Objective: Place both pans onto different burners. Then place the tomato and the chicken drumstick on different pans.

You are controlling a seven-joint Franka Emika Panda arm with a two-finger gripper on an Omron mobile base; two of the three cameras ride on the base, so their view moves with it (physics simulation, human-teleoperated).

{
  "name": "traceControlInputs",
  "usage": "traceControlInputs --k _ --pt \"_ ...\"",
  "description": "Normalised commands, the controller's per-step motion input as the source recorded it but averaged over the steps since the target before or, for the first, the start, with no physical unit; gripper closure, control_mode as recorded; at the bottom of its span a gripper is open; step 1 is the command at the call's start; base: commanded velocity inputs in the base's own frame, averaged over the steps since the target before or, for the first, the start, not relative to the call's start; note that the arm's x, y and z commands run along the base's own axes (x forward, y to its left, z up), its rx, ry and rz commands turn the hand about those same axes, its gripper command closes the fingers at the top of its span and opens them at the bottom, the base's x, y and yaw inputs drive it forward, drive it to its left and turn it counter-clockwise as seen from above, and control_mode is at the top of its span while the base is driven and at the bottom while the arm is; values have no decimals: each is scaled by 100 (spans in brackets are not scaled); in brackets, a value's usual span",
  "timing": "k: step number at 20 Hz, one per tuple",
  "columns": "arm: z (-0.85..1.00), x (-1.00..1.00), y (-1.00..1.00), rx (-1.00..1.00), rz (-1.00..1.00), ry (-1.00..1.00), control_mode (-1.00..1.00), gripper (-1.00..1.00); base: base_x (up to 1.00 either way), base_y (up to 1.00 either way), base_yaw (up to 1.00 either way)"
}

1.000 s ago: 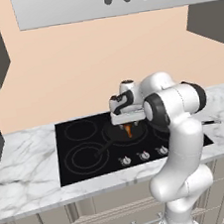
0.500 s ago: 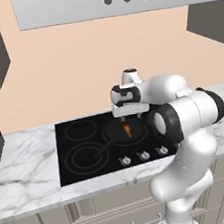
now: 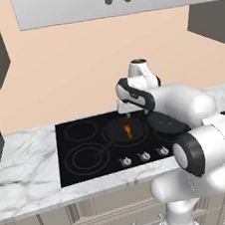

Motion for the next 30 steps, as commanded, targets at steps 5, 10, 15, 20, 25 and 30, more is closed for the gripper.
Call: traceControlInputs --k 5,10,15,20,25,30 --pt "56 -41 0 0 -1 0 -100 -100 0 0 0" --pt "44 -23 0 0 -1 0 -100 -100 0 0 0" --pt "0 0 0 0 0 0 100 -100 -55 6 0" --pt "0 0 0 0 0 0 100 -100 -67 35 -3" --pt "0 0 0 0 0 0 100 -100 -16 -20 -2" --pt "0 0 0 0 0 0 100 -100 -1 -93 -5"
